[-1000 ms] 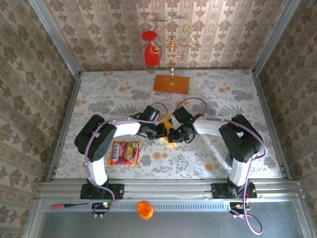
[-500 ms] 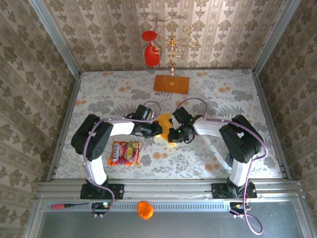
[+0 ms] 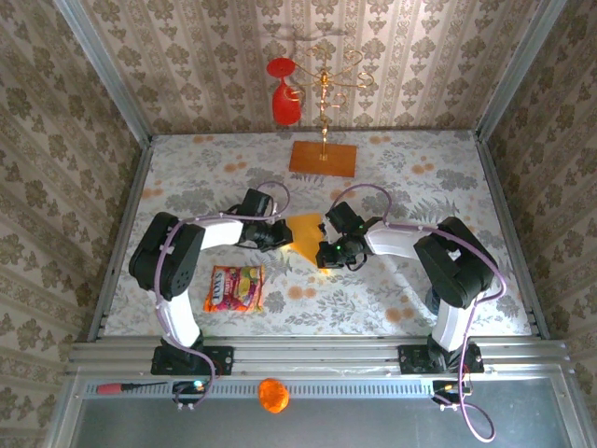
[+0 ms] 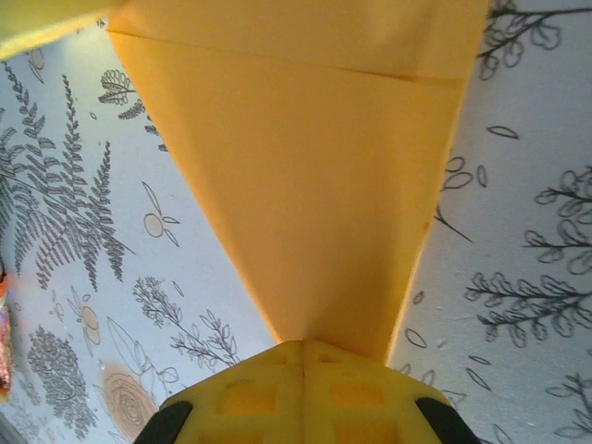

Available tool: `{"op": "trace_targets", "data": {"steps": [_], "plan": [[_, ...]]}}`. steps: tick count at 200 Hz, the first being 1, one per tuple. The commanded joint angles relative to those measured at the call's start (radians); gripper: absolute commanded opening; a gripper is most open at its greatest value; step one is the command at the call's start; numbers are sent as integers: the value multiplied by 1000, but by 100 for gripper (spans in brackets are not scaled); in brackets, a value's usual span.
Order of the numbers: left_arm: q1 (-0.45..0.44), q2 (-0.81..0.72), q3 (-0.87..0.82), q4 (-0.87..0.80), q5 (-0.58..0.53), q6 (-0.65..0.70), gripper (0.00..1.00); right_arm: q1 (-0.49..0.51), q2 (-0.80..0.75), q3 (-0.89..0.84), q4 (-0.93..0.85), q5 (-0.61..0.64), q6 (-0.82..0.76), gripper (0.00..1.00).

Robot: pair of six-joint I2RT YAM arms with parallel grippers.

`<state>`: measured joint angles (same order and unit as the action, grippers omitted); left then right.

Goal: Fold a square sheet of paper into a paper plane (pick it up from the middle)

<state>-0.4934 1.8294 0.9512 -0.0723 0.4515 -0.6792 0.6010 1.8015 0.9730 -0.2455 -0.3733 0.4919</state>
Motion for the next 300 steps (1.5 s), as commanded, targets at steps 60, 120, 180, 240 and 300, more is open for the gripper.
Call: {"op": "trace_targets", "data": {"steps": [60, 120, 180, 240, 300], "plan": [[32, -226, -64, -30, -121, -37, 20, -7, -193, -56, 131, -20, 75, 18], [22, -252, -216, 177, 41, -155, 43, -6, -143, -87, 200, 49, 183, 22], [21, -138, -233, 402, 228, -165, 58, -19, -124, -92, 207, 51, 188, 27], [21, -67, -136, 395, 370, -13, 53, -42, -148, -109, 204, 59, 189, 25], [17, -56, -134, 373, 401, 46, 43, -56, -156, -121, 201, 65, 193, 23]]}}
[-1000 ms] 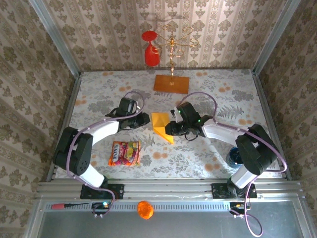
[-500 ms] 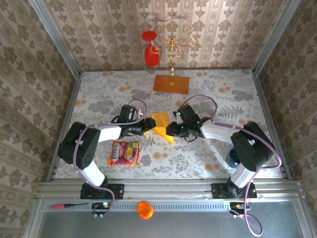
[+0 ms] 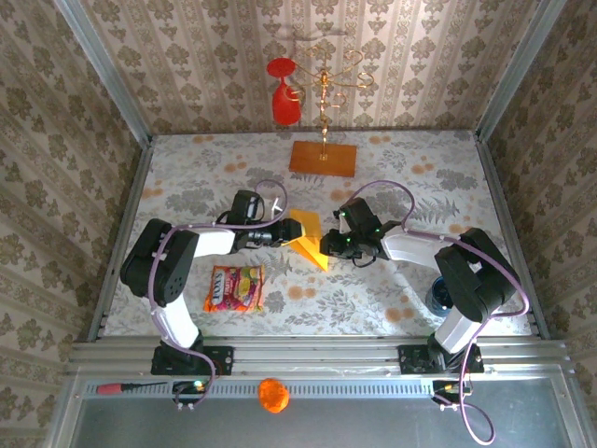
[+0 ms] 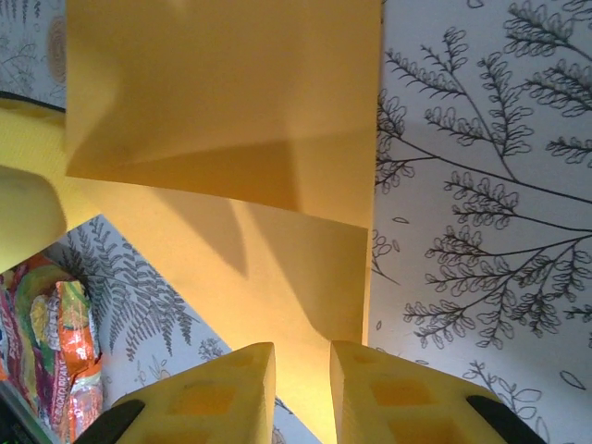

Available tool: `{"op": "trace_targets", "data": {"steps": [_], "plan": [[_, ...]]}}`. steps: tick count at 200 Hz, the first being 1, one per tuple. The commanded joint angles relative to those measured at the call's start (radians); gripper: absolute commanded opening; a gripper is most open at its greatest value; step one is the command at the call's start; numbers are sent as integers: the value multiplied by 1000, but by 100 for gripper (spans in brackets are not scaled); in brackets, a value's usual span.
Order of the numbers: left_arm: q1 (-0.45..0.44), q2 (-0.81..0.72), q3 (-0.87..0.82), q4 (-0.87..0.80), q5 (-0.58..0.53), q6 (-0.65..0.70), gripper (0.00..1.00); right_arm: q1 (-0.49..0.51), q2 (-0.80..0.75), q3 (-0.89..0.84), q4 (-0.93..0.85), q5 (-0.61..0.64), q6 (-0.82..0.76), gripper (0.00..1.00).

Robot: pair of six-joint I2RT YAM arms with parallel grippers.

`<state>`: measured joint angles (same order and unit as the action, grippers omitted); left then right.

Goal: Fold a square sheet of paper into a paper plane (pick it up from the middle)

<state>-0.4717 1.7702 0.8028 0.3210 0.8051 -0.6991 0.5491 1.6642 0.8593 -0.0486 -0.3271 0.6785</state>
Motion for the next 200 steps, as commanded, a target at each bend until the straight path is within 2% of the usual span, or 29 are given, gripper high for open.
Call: {"op": "trace_targets", "data": {"steps": [1, 29, 65, 81, 111, 141, 200], "plan": [[-5, 3, 15, -20, 48, 67, 43, -5, -18, -8, 4, 19, 7, 23], [-9, 10, 13, -23, 62, 91, 38, -5, -8, -2, -5, 18, 4, 21], [-10, 16, 13, -20, 58, 96, 25, -5, 23, 14, -16, 1, 3, 17], [-10, 15, 16, -26, 42, 92, 18, -5, 27, 14, -19, 1, 3, 16], [-10, 13, 24, -48, -13, 79, 11, -8, -4, 12, -25, 28, -17, 17], [-10, 5, 27, -64, -79, 35, 9, -9, -59, 16, -66, 101, -78, 21], [-17, -92, 0, -128, -306, -113, 9, 25, -141, 42, -182, 328, -271, 31]]}}
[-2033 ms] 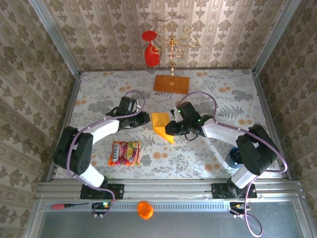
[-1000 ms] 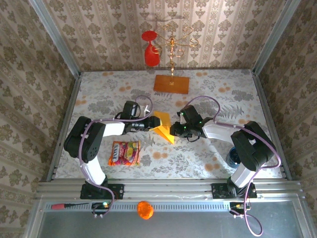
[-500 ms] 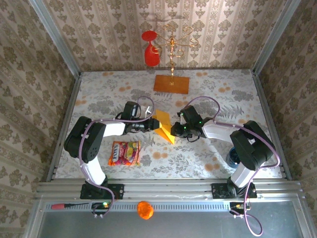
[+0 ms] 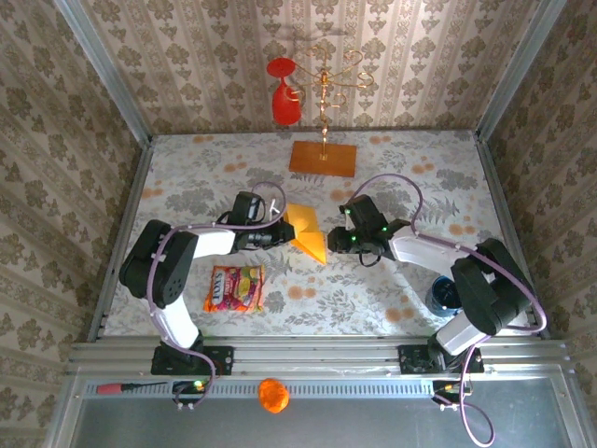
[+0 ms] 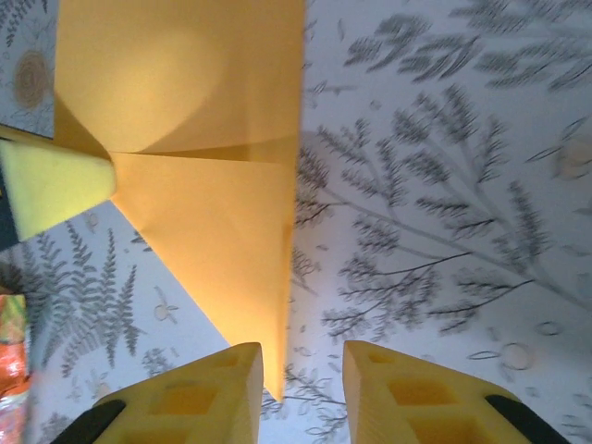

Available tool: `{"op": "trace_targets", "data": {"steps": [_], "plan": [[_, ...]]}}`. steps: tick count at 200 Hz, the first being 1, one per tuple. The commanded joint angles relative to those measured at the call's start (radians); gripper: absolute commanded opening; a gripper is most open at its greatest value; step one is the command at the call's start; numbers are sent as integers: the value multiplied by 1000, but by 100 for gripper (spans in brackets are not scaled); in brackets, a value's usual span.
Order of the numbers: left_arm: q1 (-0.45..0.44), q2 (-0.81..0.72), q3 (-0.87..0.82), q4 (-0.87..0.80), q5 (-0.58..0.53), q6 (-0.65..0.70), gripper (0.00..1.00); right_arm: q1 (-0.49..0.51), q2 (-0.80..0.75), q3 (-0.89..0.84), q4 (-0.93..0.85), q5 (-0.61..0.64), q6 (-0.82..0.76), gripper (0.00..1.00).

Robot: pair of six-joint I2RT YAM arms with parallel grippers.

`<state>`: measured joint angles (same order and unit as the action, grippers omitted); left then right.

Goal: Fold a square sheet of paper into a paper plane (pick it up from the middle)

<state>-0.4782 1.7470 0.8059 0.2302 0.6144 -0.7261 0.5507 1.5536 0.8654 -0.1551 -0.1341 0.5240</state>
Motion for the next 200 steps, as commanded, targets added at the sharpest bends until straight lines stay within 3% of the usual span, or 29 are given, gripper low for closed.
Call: {"op": "trace_targets", "data": {"steps": [1, 38, 79, 128, 200], "plan": [[-12, -70, -2, -39, -119, -89, 9, 26, -30, 38, -77, 138, -120, 31], [-47, -104, 53, -172, -207, -124, 9, 146, 15, 105, -108, 270, -254, 36], [-68, -93, 113, -253, -231, -167, 9, 215, 123, 155, -51, 281, -310, 37], [-69, -74, 142, -282, -216, -208, 8, 230, 197, 169, 18, 269, -327, 42], [-69, -54, 166, -309, -197, -222, 9, 230, 287, 200, 76, 324, -346, 41]]}}
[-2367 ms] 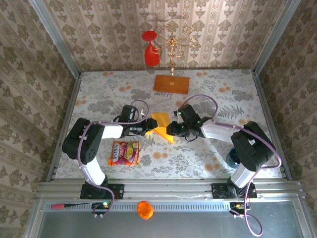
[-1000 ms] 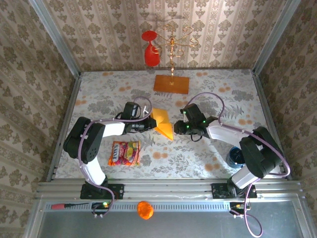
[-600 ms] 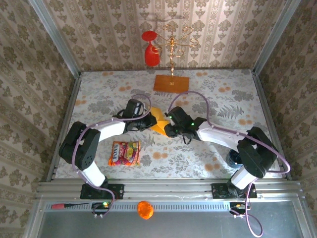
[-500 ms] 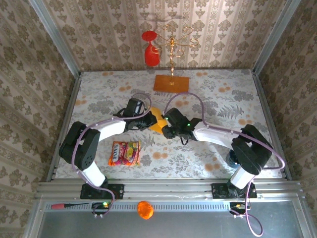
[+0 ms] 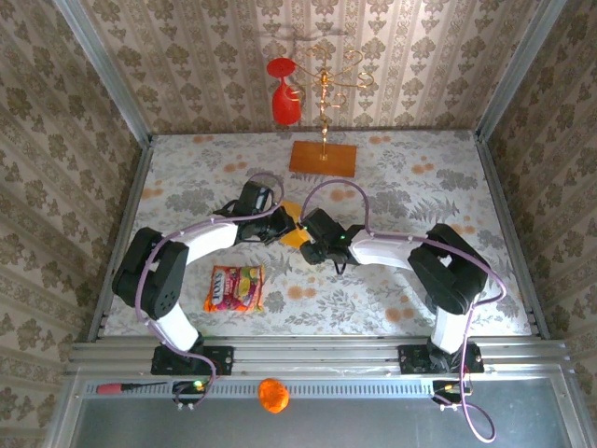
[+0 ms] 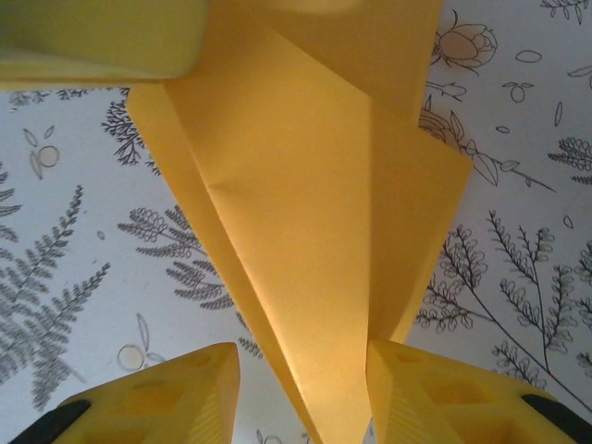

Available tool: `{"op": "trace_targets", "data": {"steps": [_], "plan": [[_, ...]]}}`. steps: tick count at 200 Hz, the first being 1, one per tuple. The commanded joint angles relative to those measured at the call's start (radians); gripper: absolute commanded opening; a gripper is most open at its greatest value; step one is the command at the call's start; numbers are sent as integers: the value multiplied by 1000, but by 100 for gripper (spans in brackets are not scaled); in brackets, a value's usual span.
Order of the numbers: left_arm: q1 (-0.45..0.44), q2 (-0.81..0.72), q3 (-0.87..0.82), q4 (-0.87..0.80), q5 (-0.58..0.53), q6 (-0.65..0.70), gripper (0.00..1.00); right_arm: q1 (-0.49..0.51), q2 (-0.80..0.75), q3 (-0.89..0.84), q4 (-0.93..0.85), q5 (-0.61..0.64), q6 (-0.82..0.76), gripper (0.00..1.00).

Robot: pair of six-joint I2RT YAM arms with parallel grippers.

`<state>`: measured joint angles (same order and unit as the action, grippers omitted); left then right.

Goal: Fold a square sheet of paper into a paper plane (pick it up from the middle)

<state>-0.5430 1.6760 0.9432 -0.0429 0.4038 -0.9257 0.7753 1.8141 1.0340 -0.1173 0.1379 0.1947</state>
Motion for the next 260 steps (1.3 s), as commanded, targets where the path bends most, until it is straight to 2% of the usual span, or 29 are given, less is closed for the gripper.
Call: {"op": "trace_targets", "data": {"steps": [1, 166, 246, 260], "plan": [[-5, 17, 30, -37, 13, -22, 9, 5, 27, 31, 39, 52, -17, 41], [8, 24, 44, -76, 49, -22, 12, 30, 48, -14, 117, 98, -67, 32], [81, -67, 3, -113, 29, 1, 28, 30, 40, -29, 110, 54, -76, 19], [129, -96, -11, -118, 18, 11, 30, 30, 32, -33, 107, 34, -77, 18]]}}
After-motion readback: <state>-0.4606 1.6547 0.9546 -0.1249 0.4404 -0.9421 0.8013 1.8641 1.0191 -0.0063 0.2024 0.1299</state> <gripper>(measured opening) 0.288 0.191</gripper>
